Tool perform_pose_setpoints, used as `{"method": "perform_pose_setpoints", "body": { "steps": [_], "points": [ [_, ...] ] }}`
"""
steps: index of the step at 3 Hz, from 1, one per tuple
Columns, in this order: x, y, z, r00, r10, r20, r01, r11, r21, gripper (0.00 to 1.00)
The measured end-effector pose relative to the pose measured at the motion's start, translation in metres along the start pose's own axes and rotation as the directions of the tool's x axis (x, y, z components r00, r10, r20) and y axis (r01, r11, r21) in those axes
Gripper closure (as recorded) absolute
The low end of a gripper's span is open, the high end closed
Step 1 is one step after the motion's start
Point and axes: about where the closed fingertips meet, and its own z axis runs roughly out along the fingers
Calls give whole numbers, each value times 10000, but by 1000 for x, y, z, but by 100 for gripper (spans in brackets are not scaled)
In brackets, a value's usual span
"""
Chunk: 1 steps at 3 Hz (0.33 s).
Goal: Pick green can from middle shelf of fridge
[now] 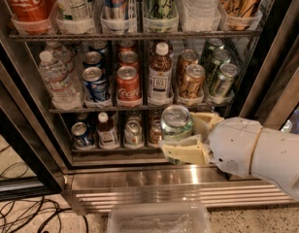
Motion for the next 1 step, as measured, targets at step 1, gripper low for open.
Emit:
{"method": "perform_pose_setpoints", "body": {
  "steps": [1],
  "points": [
    [0,0,0,10000,0,0,0,10000,0,100]
  ]
}}
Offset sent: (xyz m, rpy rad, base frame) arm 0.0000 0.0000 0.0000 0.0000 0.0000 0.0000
